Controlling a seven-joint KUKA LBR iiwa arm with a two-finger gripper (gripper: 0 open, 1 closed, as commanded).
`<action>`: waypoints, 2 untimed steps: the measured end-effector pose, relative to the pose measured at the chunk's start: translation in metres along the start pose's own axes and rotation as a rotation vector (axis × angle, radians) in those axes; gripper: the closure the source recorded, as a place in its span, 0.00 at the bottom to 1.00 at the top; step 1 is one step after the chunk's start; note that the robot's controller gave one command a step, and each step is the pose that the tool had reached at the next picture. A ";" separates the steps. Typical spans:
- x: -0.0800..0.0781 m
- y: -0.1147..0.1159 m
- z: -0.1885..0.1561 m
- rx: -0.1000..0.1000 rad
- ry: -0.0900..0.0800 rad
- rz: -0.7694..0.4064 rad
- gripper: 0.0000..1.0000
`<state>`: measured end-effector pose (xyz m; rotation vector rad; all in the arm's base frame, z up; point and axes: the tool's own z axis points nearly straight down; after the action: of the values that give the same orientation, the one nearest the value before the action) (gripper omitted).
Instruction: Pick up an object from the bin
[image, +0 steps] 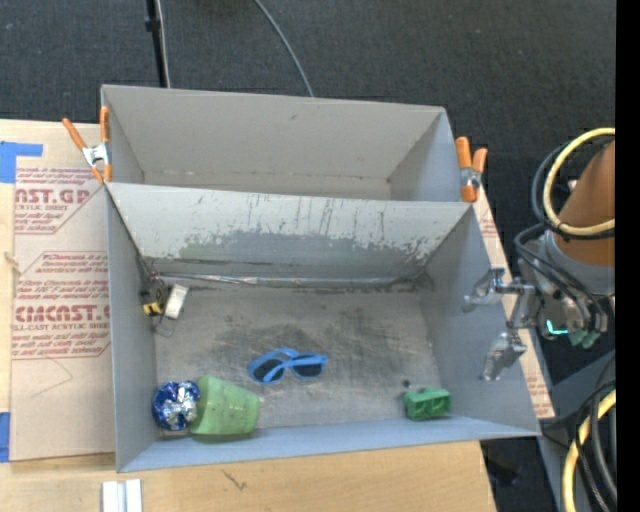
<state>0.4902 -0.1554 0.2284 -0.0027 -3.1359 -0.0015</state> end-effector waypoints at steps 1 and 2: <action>-0.035 0.082 0.156 0.004 -0.016 -0.264 0.00; 0.004 0.095 0.146 0.000 -0.007 -0.070 0.00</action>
Offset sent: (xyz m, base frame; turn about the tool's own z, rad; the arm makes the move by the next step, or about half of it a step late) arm 0.0305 0.0812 -0.1584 -0.2629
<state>0.4852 -0.0597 0.0823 0.1065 -3.1413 -0.0014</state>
